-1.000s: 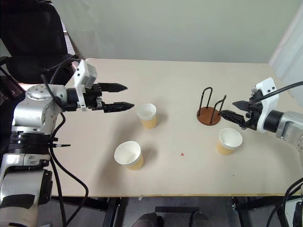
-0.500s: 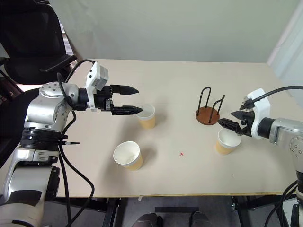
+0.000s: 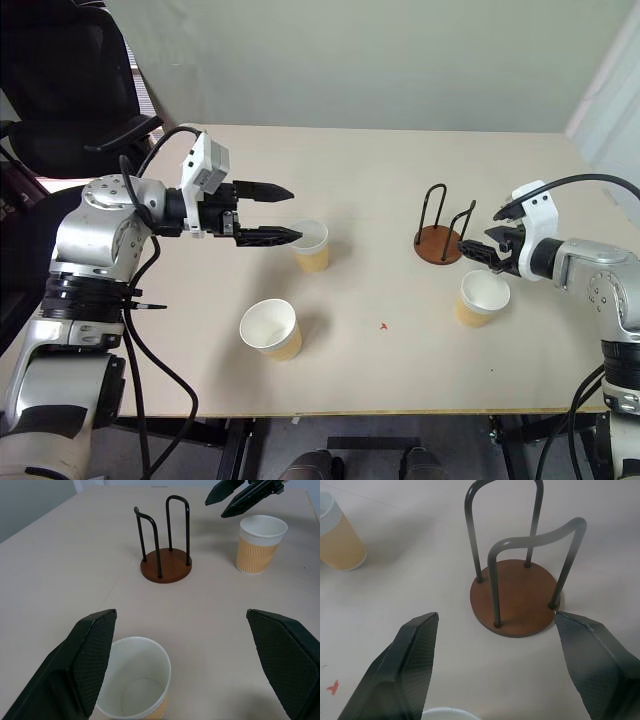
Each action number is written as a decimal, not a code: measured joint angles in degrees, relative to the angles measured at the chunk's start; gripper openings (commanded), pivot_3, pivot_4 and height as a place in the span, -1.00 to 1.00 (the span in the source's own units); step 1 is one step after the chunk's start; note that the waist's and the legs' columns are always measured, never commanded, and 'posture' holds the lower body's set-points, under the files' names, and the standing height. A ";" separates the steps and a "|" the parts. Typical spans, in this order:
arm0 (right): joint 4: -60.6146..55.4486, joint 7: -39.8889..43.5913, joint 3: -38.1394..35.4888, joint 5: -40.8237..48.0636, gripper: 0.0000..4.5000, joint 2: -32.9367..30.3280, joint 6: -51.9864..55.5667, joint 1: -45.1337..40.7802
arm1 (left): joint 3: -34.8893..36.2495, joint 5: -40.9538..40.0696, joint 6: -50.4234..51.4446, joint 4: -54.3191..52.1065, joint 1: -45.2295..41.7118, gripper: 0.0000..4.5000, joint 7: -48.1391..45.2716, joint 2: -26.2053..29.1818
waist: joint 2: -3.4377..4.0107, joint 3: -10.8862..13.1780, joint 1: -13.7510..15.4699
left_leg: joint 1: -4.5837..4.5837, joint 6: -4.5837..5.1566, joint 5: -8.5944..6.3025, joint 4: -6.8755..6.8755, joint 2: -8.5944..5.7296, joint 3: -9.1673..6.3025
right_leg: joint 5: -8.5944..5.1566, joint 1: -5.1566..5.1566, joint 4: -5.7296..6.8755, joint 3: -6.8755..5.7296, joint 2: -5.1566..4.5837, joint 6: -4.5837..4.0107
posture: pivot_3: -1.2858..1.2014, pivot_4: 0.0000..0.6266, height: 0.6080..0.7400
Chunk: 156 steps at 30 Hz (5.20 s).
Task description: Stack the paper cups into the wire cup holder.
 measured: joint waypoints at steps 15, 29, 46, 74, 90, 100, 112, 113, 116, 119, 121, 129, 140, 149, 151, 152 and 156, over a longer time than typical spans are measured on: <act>13.88 -2.67 2.77 -7.28 0.69 10.47 -7.64 -7.06 | -0.01 0.22 -0.90 0.33 -0.02 0.99 0.16 -0.38 | 0.00 0.00 -0.14 | -0.02 0.02 0.02 -0.05 0.00 -0.02 | 0.00 -0.09 0.00 -0.01 -0.01 -0.02 | 0.03 -0.52 1.00; 23.56 -4.64 3.15 -11.17 -0.68 15.14 -13.87 -11.57 | 0.00 0.08 -0.42 -0.21 0.28 1.00 0.06 0.72 | 0.01 0.00 -0.20 | -0.09 -0.01 0.01 -0.09 -0.01 -0.02 | -0.01 -0.16 -0.01 -0.02 -0.02 -0.04 | 0.03 -0.52 1.00; -14.68 20.07 11.11 0.83 -0.99 -0.22 -2.05 -9.51 | -1.52 -5.67 9.54 -17.79 7.02 1.00 -11.00 8.04 | 0.01 0.00 -0.46 | -0.16 -0.13 -0.06 -0.03 0.06 -0.01 | -0.13 -0.19 0.00 -0.06 0.03 -0.22 | 0.03 -0.52 1.00; -15.56 20.04 22.23 -5.95 0.45 0.68 -6.26 -2.98 | -3.32 -6.25 10.75 -22.21 8.64 1.00 -13.67 10.82 | -0.01 -0.01 -0.51 | -0.02 0.04 0.03 -0.06 0.08 -0.04 | -0.02 -0.10 0.05 -0.06 -0.01 -0.29 | 0.03 -0.52 1.00; -20.36 25.37 7.38 4.81 0.45 -12.45 1.57 -2.57 | -11.16 -19.35 -3.80 -27.99 15.33 1.00 -14.36 35.14 | -0.02 0.00 -0.56 | -0.03 0.00 -0.15 -0.15 0.07 -0.08 | -0.31 -0.19 0.09 -0.03 0.01 -0.77 | 0.03 -0.52 1.00; -20.25 27.66 3.59 9.74 0.45 -13.26 -0.73 -6.08 | -22.99 -11.55 -24.22 -27.75 17.15 1.00 -14.41 40.35 | -0.01 -0.01 -0.66 | -0.03 0.48 -0.47 -0.15 0.06 -0.18 | -0.43 -0.21 0.19 -0.05 0.02 -1.00 | 0.03 -0.52 1.00; -20.69 26.29 3.38 13.29 0.47 -13.29 -0.63 -7.21 | -25.32 -1.19 -25.89 -24.91 10.68 0.92 -14.47 28.33 | -0.01 -0.01 -0.83 | -0.04 -0.09 -0.14 -0.17 0.08 -0.16 | -0.32 -0.28 0.21 -0.06 0.02 -0.82 | 0.03 -0.52 1.00; -20.76 26.18 3.38 13.38 0.48 -13.31 -0.63 -7.21 | -25.50 -1.06 -26.27 -25.05 10.68 0.82 -14.47 28.46 | -0.01 -0.01 -0.83 | -0.04 -0.08 -0.15 -0.18 0.08 -0.15 | -0.32 -0.28 0.21 -0.07 0.02 -0.79 | 0.03 -0.52 1.00; -20.80 25.69 3.37 13.76 0.48 -13.66 -0.55 -7.17 | -27.27 -1.07 -28.82 -26.39 10.69 0.41 -14.48 30.56 | -0.01 -0.01 -0.85 | -0.05 -0.04 -0.18 -0.18 0.08 -0.15 | -0.31 -0.27 0.16 -0.07 0.02 -0.71 | 0.03 -0.52 1.00; -20.83 25.14 3.32 13.92 0.48 -13.77 -0.51 -7.16 | -28.42 -1.06 -31.15 -26.46 10.63 -0.09 -14.50 31.67 | -0.01 -0.01 -0.88 | -0.06 0.02 -0.22 -0.17 0.08 -0.15 | -0.31 -0.26 0.15 -0.07 0.02 -0.71 | 0.03 -0.52 1.00; -21.07 24.89 3.28 14.23 0.48 -13.79 -0.51 -7.08 | -29.55 -1.03 -32.43 -26.36 10.50 -0.40 -14.51 31.96 | -0.01 -0.01 -0.89 | -0.06 0.20 -0.32 -0.15 0.08 -0.16 | -0.31 -0.25 0.16 -0.07 0.02 -0.71 | 0.03 -0.52 1.00; -23.36 27.03 0.13 13.01 0.48 -15.93 -6.80 -0.53 | -31.66 -3.66 -30.42 -25.68 6.48 -0.99 -14.64 30.89 | -0.01 -0.01 -0.75 | -0.07 0.30 -0.39 -0.13 0.08 -0.17 | -0.35 -0.22 0.19 -0.09 0.01 -0.79 | 0.03 -0.52 1.00; -22.53 32.53 -4.03 14.15 0.48 -20.06 -10.95 5.57 | -34.54 -16.50 -19.11 -24.19 -12.53 -0.99 -14.78 24.64 | -0.02 -0.01 -0.57 | -0.09 0.11 -0.32 -0.11 0.06 -0.12 | -0.26 -0.16 0.10 -0.08 -0.04 -0.63 | 0.03 -0.52 1.00; -21.37 33.48 -9.88 18.85 0.48 -24.97 -5.83 6.33 | -43.32 -20.26 -22.17 -12.87 -25.52 -0.99 -14.81 16.71 | -0.02 0.00 -0.58 | -0.09 0.01 -0.28 -0.12 0.05 -0.09 | -0.24 -0.11 0.00 -0.05 -0.05 -0.42 | 0.03 -0.52 1.00; -22.27 32.27 -11.28 19.49 0.48 -24.93 -4.96 7.79 | -45.39 -21.03 -23.74 -9.27 -28.15 -0.99 -14.81 14.13 | -0.03 0.01 -0.43 | -0.12 0.03 -0.29 -0.10 0.06 -0.11 | -0.25 -0.09 -0.01 -0.06 -0.06 -0.33 | 0.03 -0.52 1.00; -22.81 31.78 -12.17 20.03 0.48 -24.87 -4.57 8.53 | -45.93 -21.33 -24.25 -7.61 -29.25 -0.99 -14.81 12.76 | -0.03 0.01 -0.29 | -0.13 0.04 -0.30 -0.09 0.05 -0.09 | -0.26 -0.09 0.00 -0.05 -0.06 -0.30 | 0.03 -0.52 1.00; -25.02 30.05 -16.14 22.57 0.48 -24.92 -1.78 11.32 | -48.03 -25.78 -24.44 -4.25 -33.23 -0.99 -14.81 10.74 | -0.03 0.01 -0.09 | -0.20 0.09 -0.33 -0.06 0.04 -0.02 | -0.34 -0.10 -0.04 -0.03 -0.08 -0.11 | 0.03 -0.52 1.00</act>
